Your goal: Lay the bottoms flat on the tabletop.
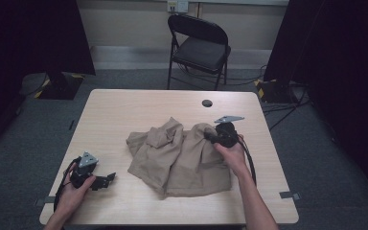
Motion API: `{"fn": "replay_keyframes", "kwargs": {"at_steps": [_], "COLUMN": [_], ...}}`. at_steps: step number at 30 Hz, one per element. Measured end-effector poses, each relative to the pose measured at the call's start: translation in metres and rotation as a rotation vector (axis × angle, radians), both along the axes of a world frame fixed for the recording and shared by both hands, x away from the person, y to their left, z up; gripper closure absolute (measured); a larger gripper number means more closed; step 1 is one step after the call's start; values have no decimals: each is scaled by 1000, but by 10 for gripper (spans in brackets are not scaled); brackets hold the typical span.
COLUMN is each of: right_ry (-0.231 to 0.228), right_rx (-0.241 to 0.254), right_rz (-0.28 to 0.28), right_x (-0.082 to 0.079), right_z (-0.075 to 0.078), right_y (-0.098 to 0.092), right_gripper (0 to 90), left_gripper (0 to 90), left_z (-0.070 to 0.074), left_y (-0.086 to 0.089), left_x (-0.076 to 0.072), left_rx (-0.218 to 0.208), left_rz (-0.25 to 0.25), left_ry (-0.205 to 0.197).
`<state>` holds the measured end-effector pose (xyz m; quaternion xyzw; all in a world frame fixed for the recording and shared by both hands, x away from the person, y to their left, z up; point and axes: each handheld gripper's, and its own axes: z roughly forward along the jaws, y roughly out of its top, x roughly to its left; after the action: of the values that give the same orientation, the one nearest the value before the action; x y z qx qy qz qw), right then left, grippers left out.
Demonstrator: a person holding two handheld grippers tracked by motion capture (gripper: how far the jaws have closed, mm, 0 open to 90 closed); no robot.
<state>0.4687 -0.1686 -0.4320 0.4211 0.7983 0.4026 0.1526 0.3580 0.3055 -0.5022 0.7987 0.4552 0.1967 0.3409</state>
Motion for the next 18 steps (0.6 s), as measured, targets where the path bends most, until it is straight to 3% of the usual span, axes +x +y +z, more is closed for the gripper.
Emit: {"fn": "replay_keyframes", "kwargs": {"at_steps": [1,6,7,8,9,10,11,13,17,18], "right_ry": [0,-26,-26,-32,-32,-40,-40,-41,-31,-18], "right_rx": [0,0,0,-3,-3,-8,-8,-9,-16,-10], "right_rz": [0,30,30,36,36,45,45,53,52,35], "right_x": [0,-41,-41,-55,-55,-70,-70,-92,-110,-118], "right_z": [0,9,9,11,11,12,12,10,1,-8], "right_y": [0,-23,-23,-30,-30,-35,-35,-43,-51,-58], "right_gripper": [871,871,871,871,871,871,871,871,870,870], "left_gripper": [67,68,68,68,68,68,68,68,68,67], "left_z": [0,0,0,0,0,0,0,0,0,0], "left_y": [0,0,0,0,0,0,0,0,0,0], "left_x": [0,0,0,0,0,0,0,0,0,0], "left_rx": [0,-1,-1,1,1,1,1,0,0,0], "left_rz": [0,1,1,0,0,0,0,1,1,1], "left_ry": [0,-1,-1,0,0,-1,-1,-1,-2,-1]}}
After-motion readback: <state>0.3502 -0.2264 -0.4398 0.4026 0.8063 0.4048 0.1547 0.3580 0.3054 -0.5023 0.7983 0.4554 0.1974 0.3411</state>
